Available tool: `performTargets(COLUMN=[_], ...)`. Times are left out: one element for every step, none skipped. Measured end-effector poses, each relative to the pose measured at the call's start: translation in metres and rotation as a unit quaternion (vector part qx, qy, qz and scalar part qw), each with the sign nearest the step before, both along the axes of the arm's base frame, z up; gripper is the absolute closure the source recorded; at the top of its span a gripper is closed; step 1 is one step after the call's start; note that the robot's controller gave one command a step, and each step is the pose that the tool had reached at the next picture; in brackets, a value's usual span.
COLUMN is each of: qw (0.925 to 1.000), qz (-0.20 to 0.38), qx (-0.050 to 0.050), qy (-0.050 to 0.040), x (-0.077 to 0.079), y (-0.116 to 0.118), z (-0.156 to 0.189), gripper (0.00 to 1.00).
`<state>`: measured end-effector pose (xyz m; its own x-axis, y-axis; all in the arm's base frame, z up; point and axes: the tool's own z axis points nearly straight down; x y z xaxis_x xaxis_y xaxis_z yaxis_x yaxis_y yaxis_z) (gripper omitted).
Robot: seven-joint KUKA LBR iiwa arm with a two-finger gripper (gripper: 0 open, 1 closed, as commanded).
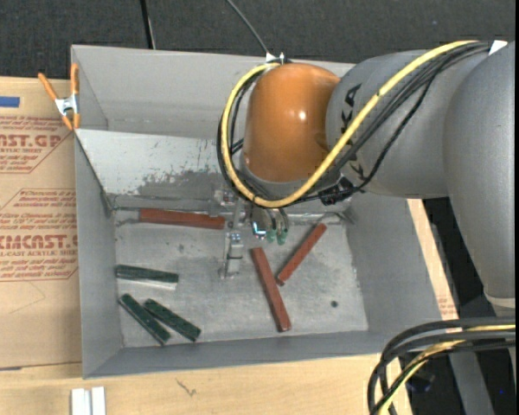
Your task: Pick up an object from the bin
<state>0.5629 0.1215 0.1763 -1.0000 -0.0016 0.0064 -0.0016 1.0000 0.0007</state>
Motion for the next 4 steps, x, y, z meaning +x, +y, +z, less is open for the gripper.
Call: performTargets(qw=[1.0, 0.999, 0.9997, 0.9999], qz=[0.0, -0.044, -0.022, 0.013], qx=[0.0, 0.0, 0.001, -0.001], qy=[-0.0038, -0.0062, -0.0068, -0.0037], x=[0.002, -0.016, 0.013, 0.011], y=[-0.001, 0.021, 0.032, 0.075], z=[0.005, -0.027, -0.088, -0.101], gripper=[0.0, 0.0, 0.0, 0.0])
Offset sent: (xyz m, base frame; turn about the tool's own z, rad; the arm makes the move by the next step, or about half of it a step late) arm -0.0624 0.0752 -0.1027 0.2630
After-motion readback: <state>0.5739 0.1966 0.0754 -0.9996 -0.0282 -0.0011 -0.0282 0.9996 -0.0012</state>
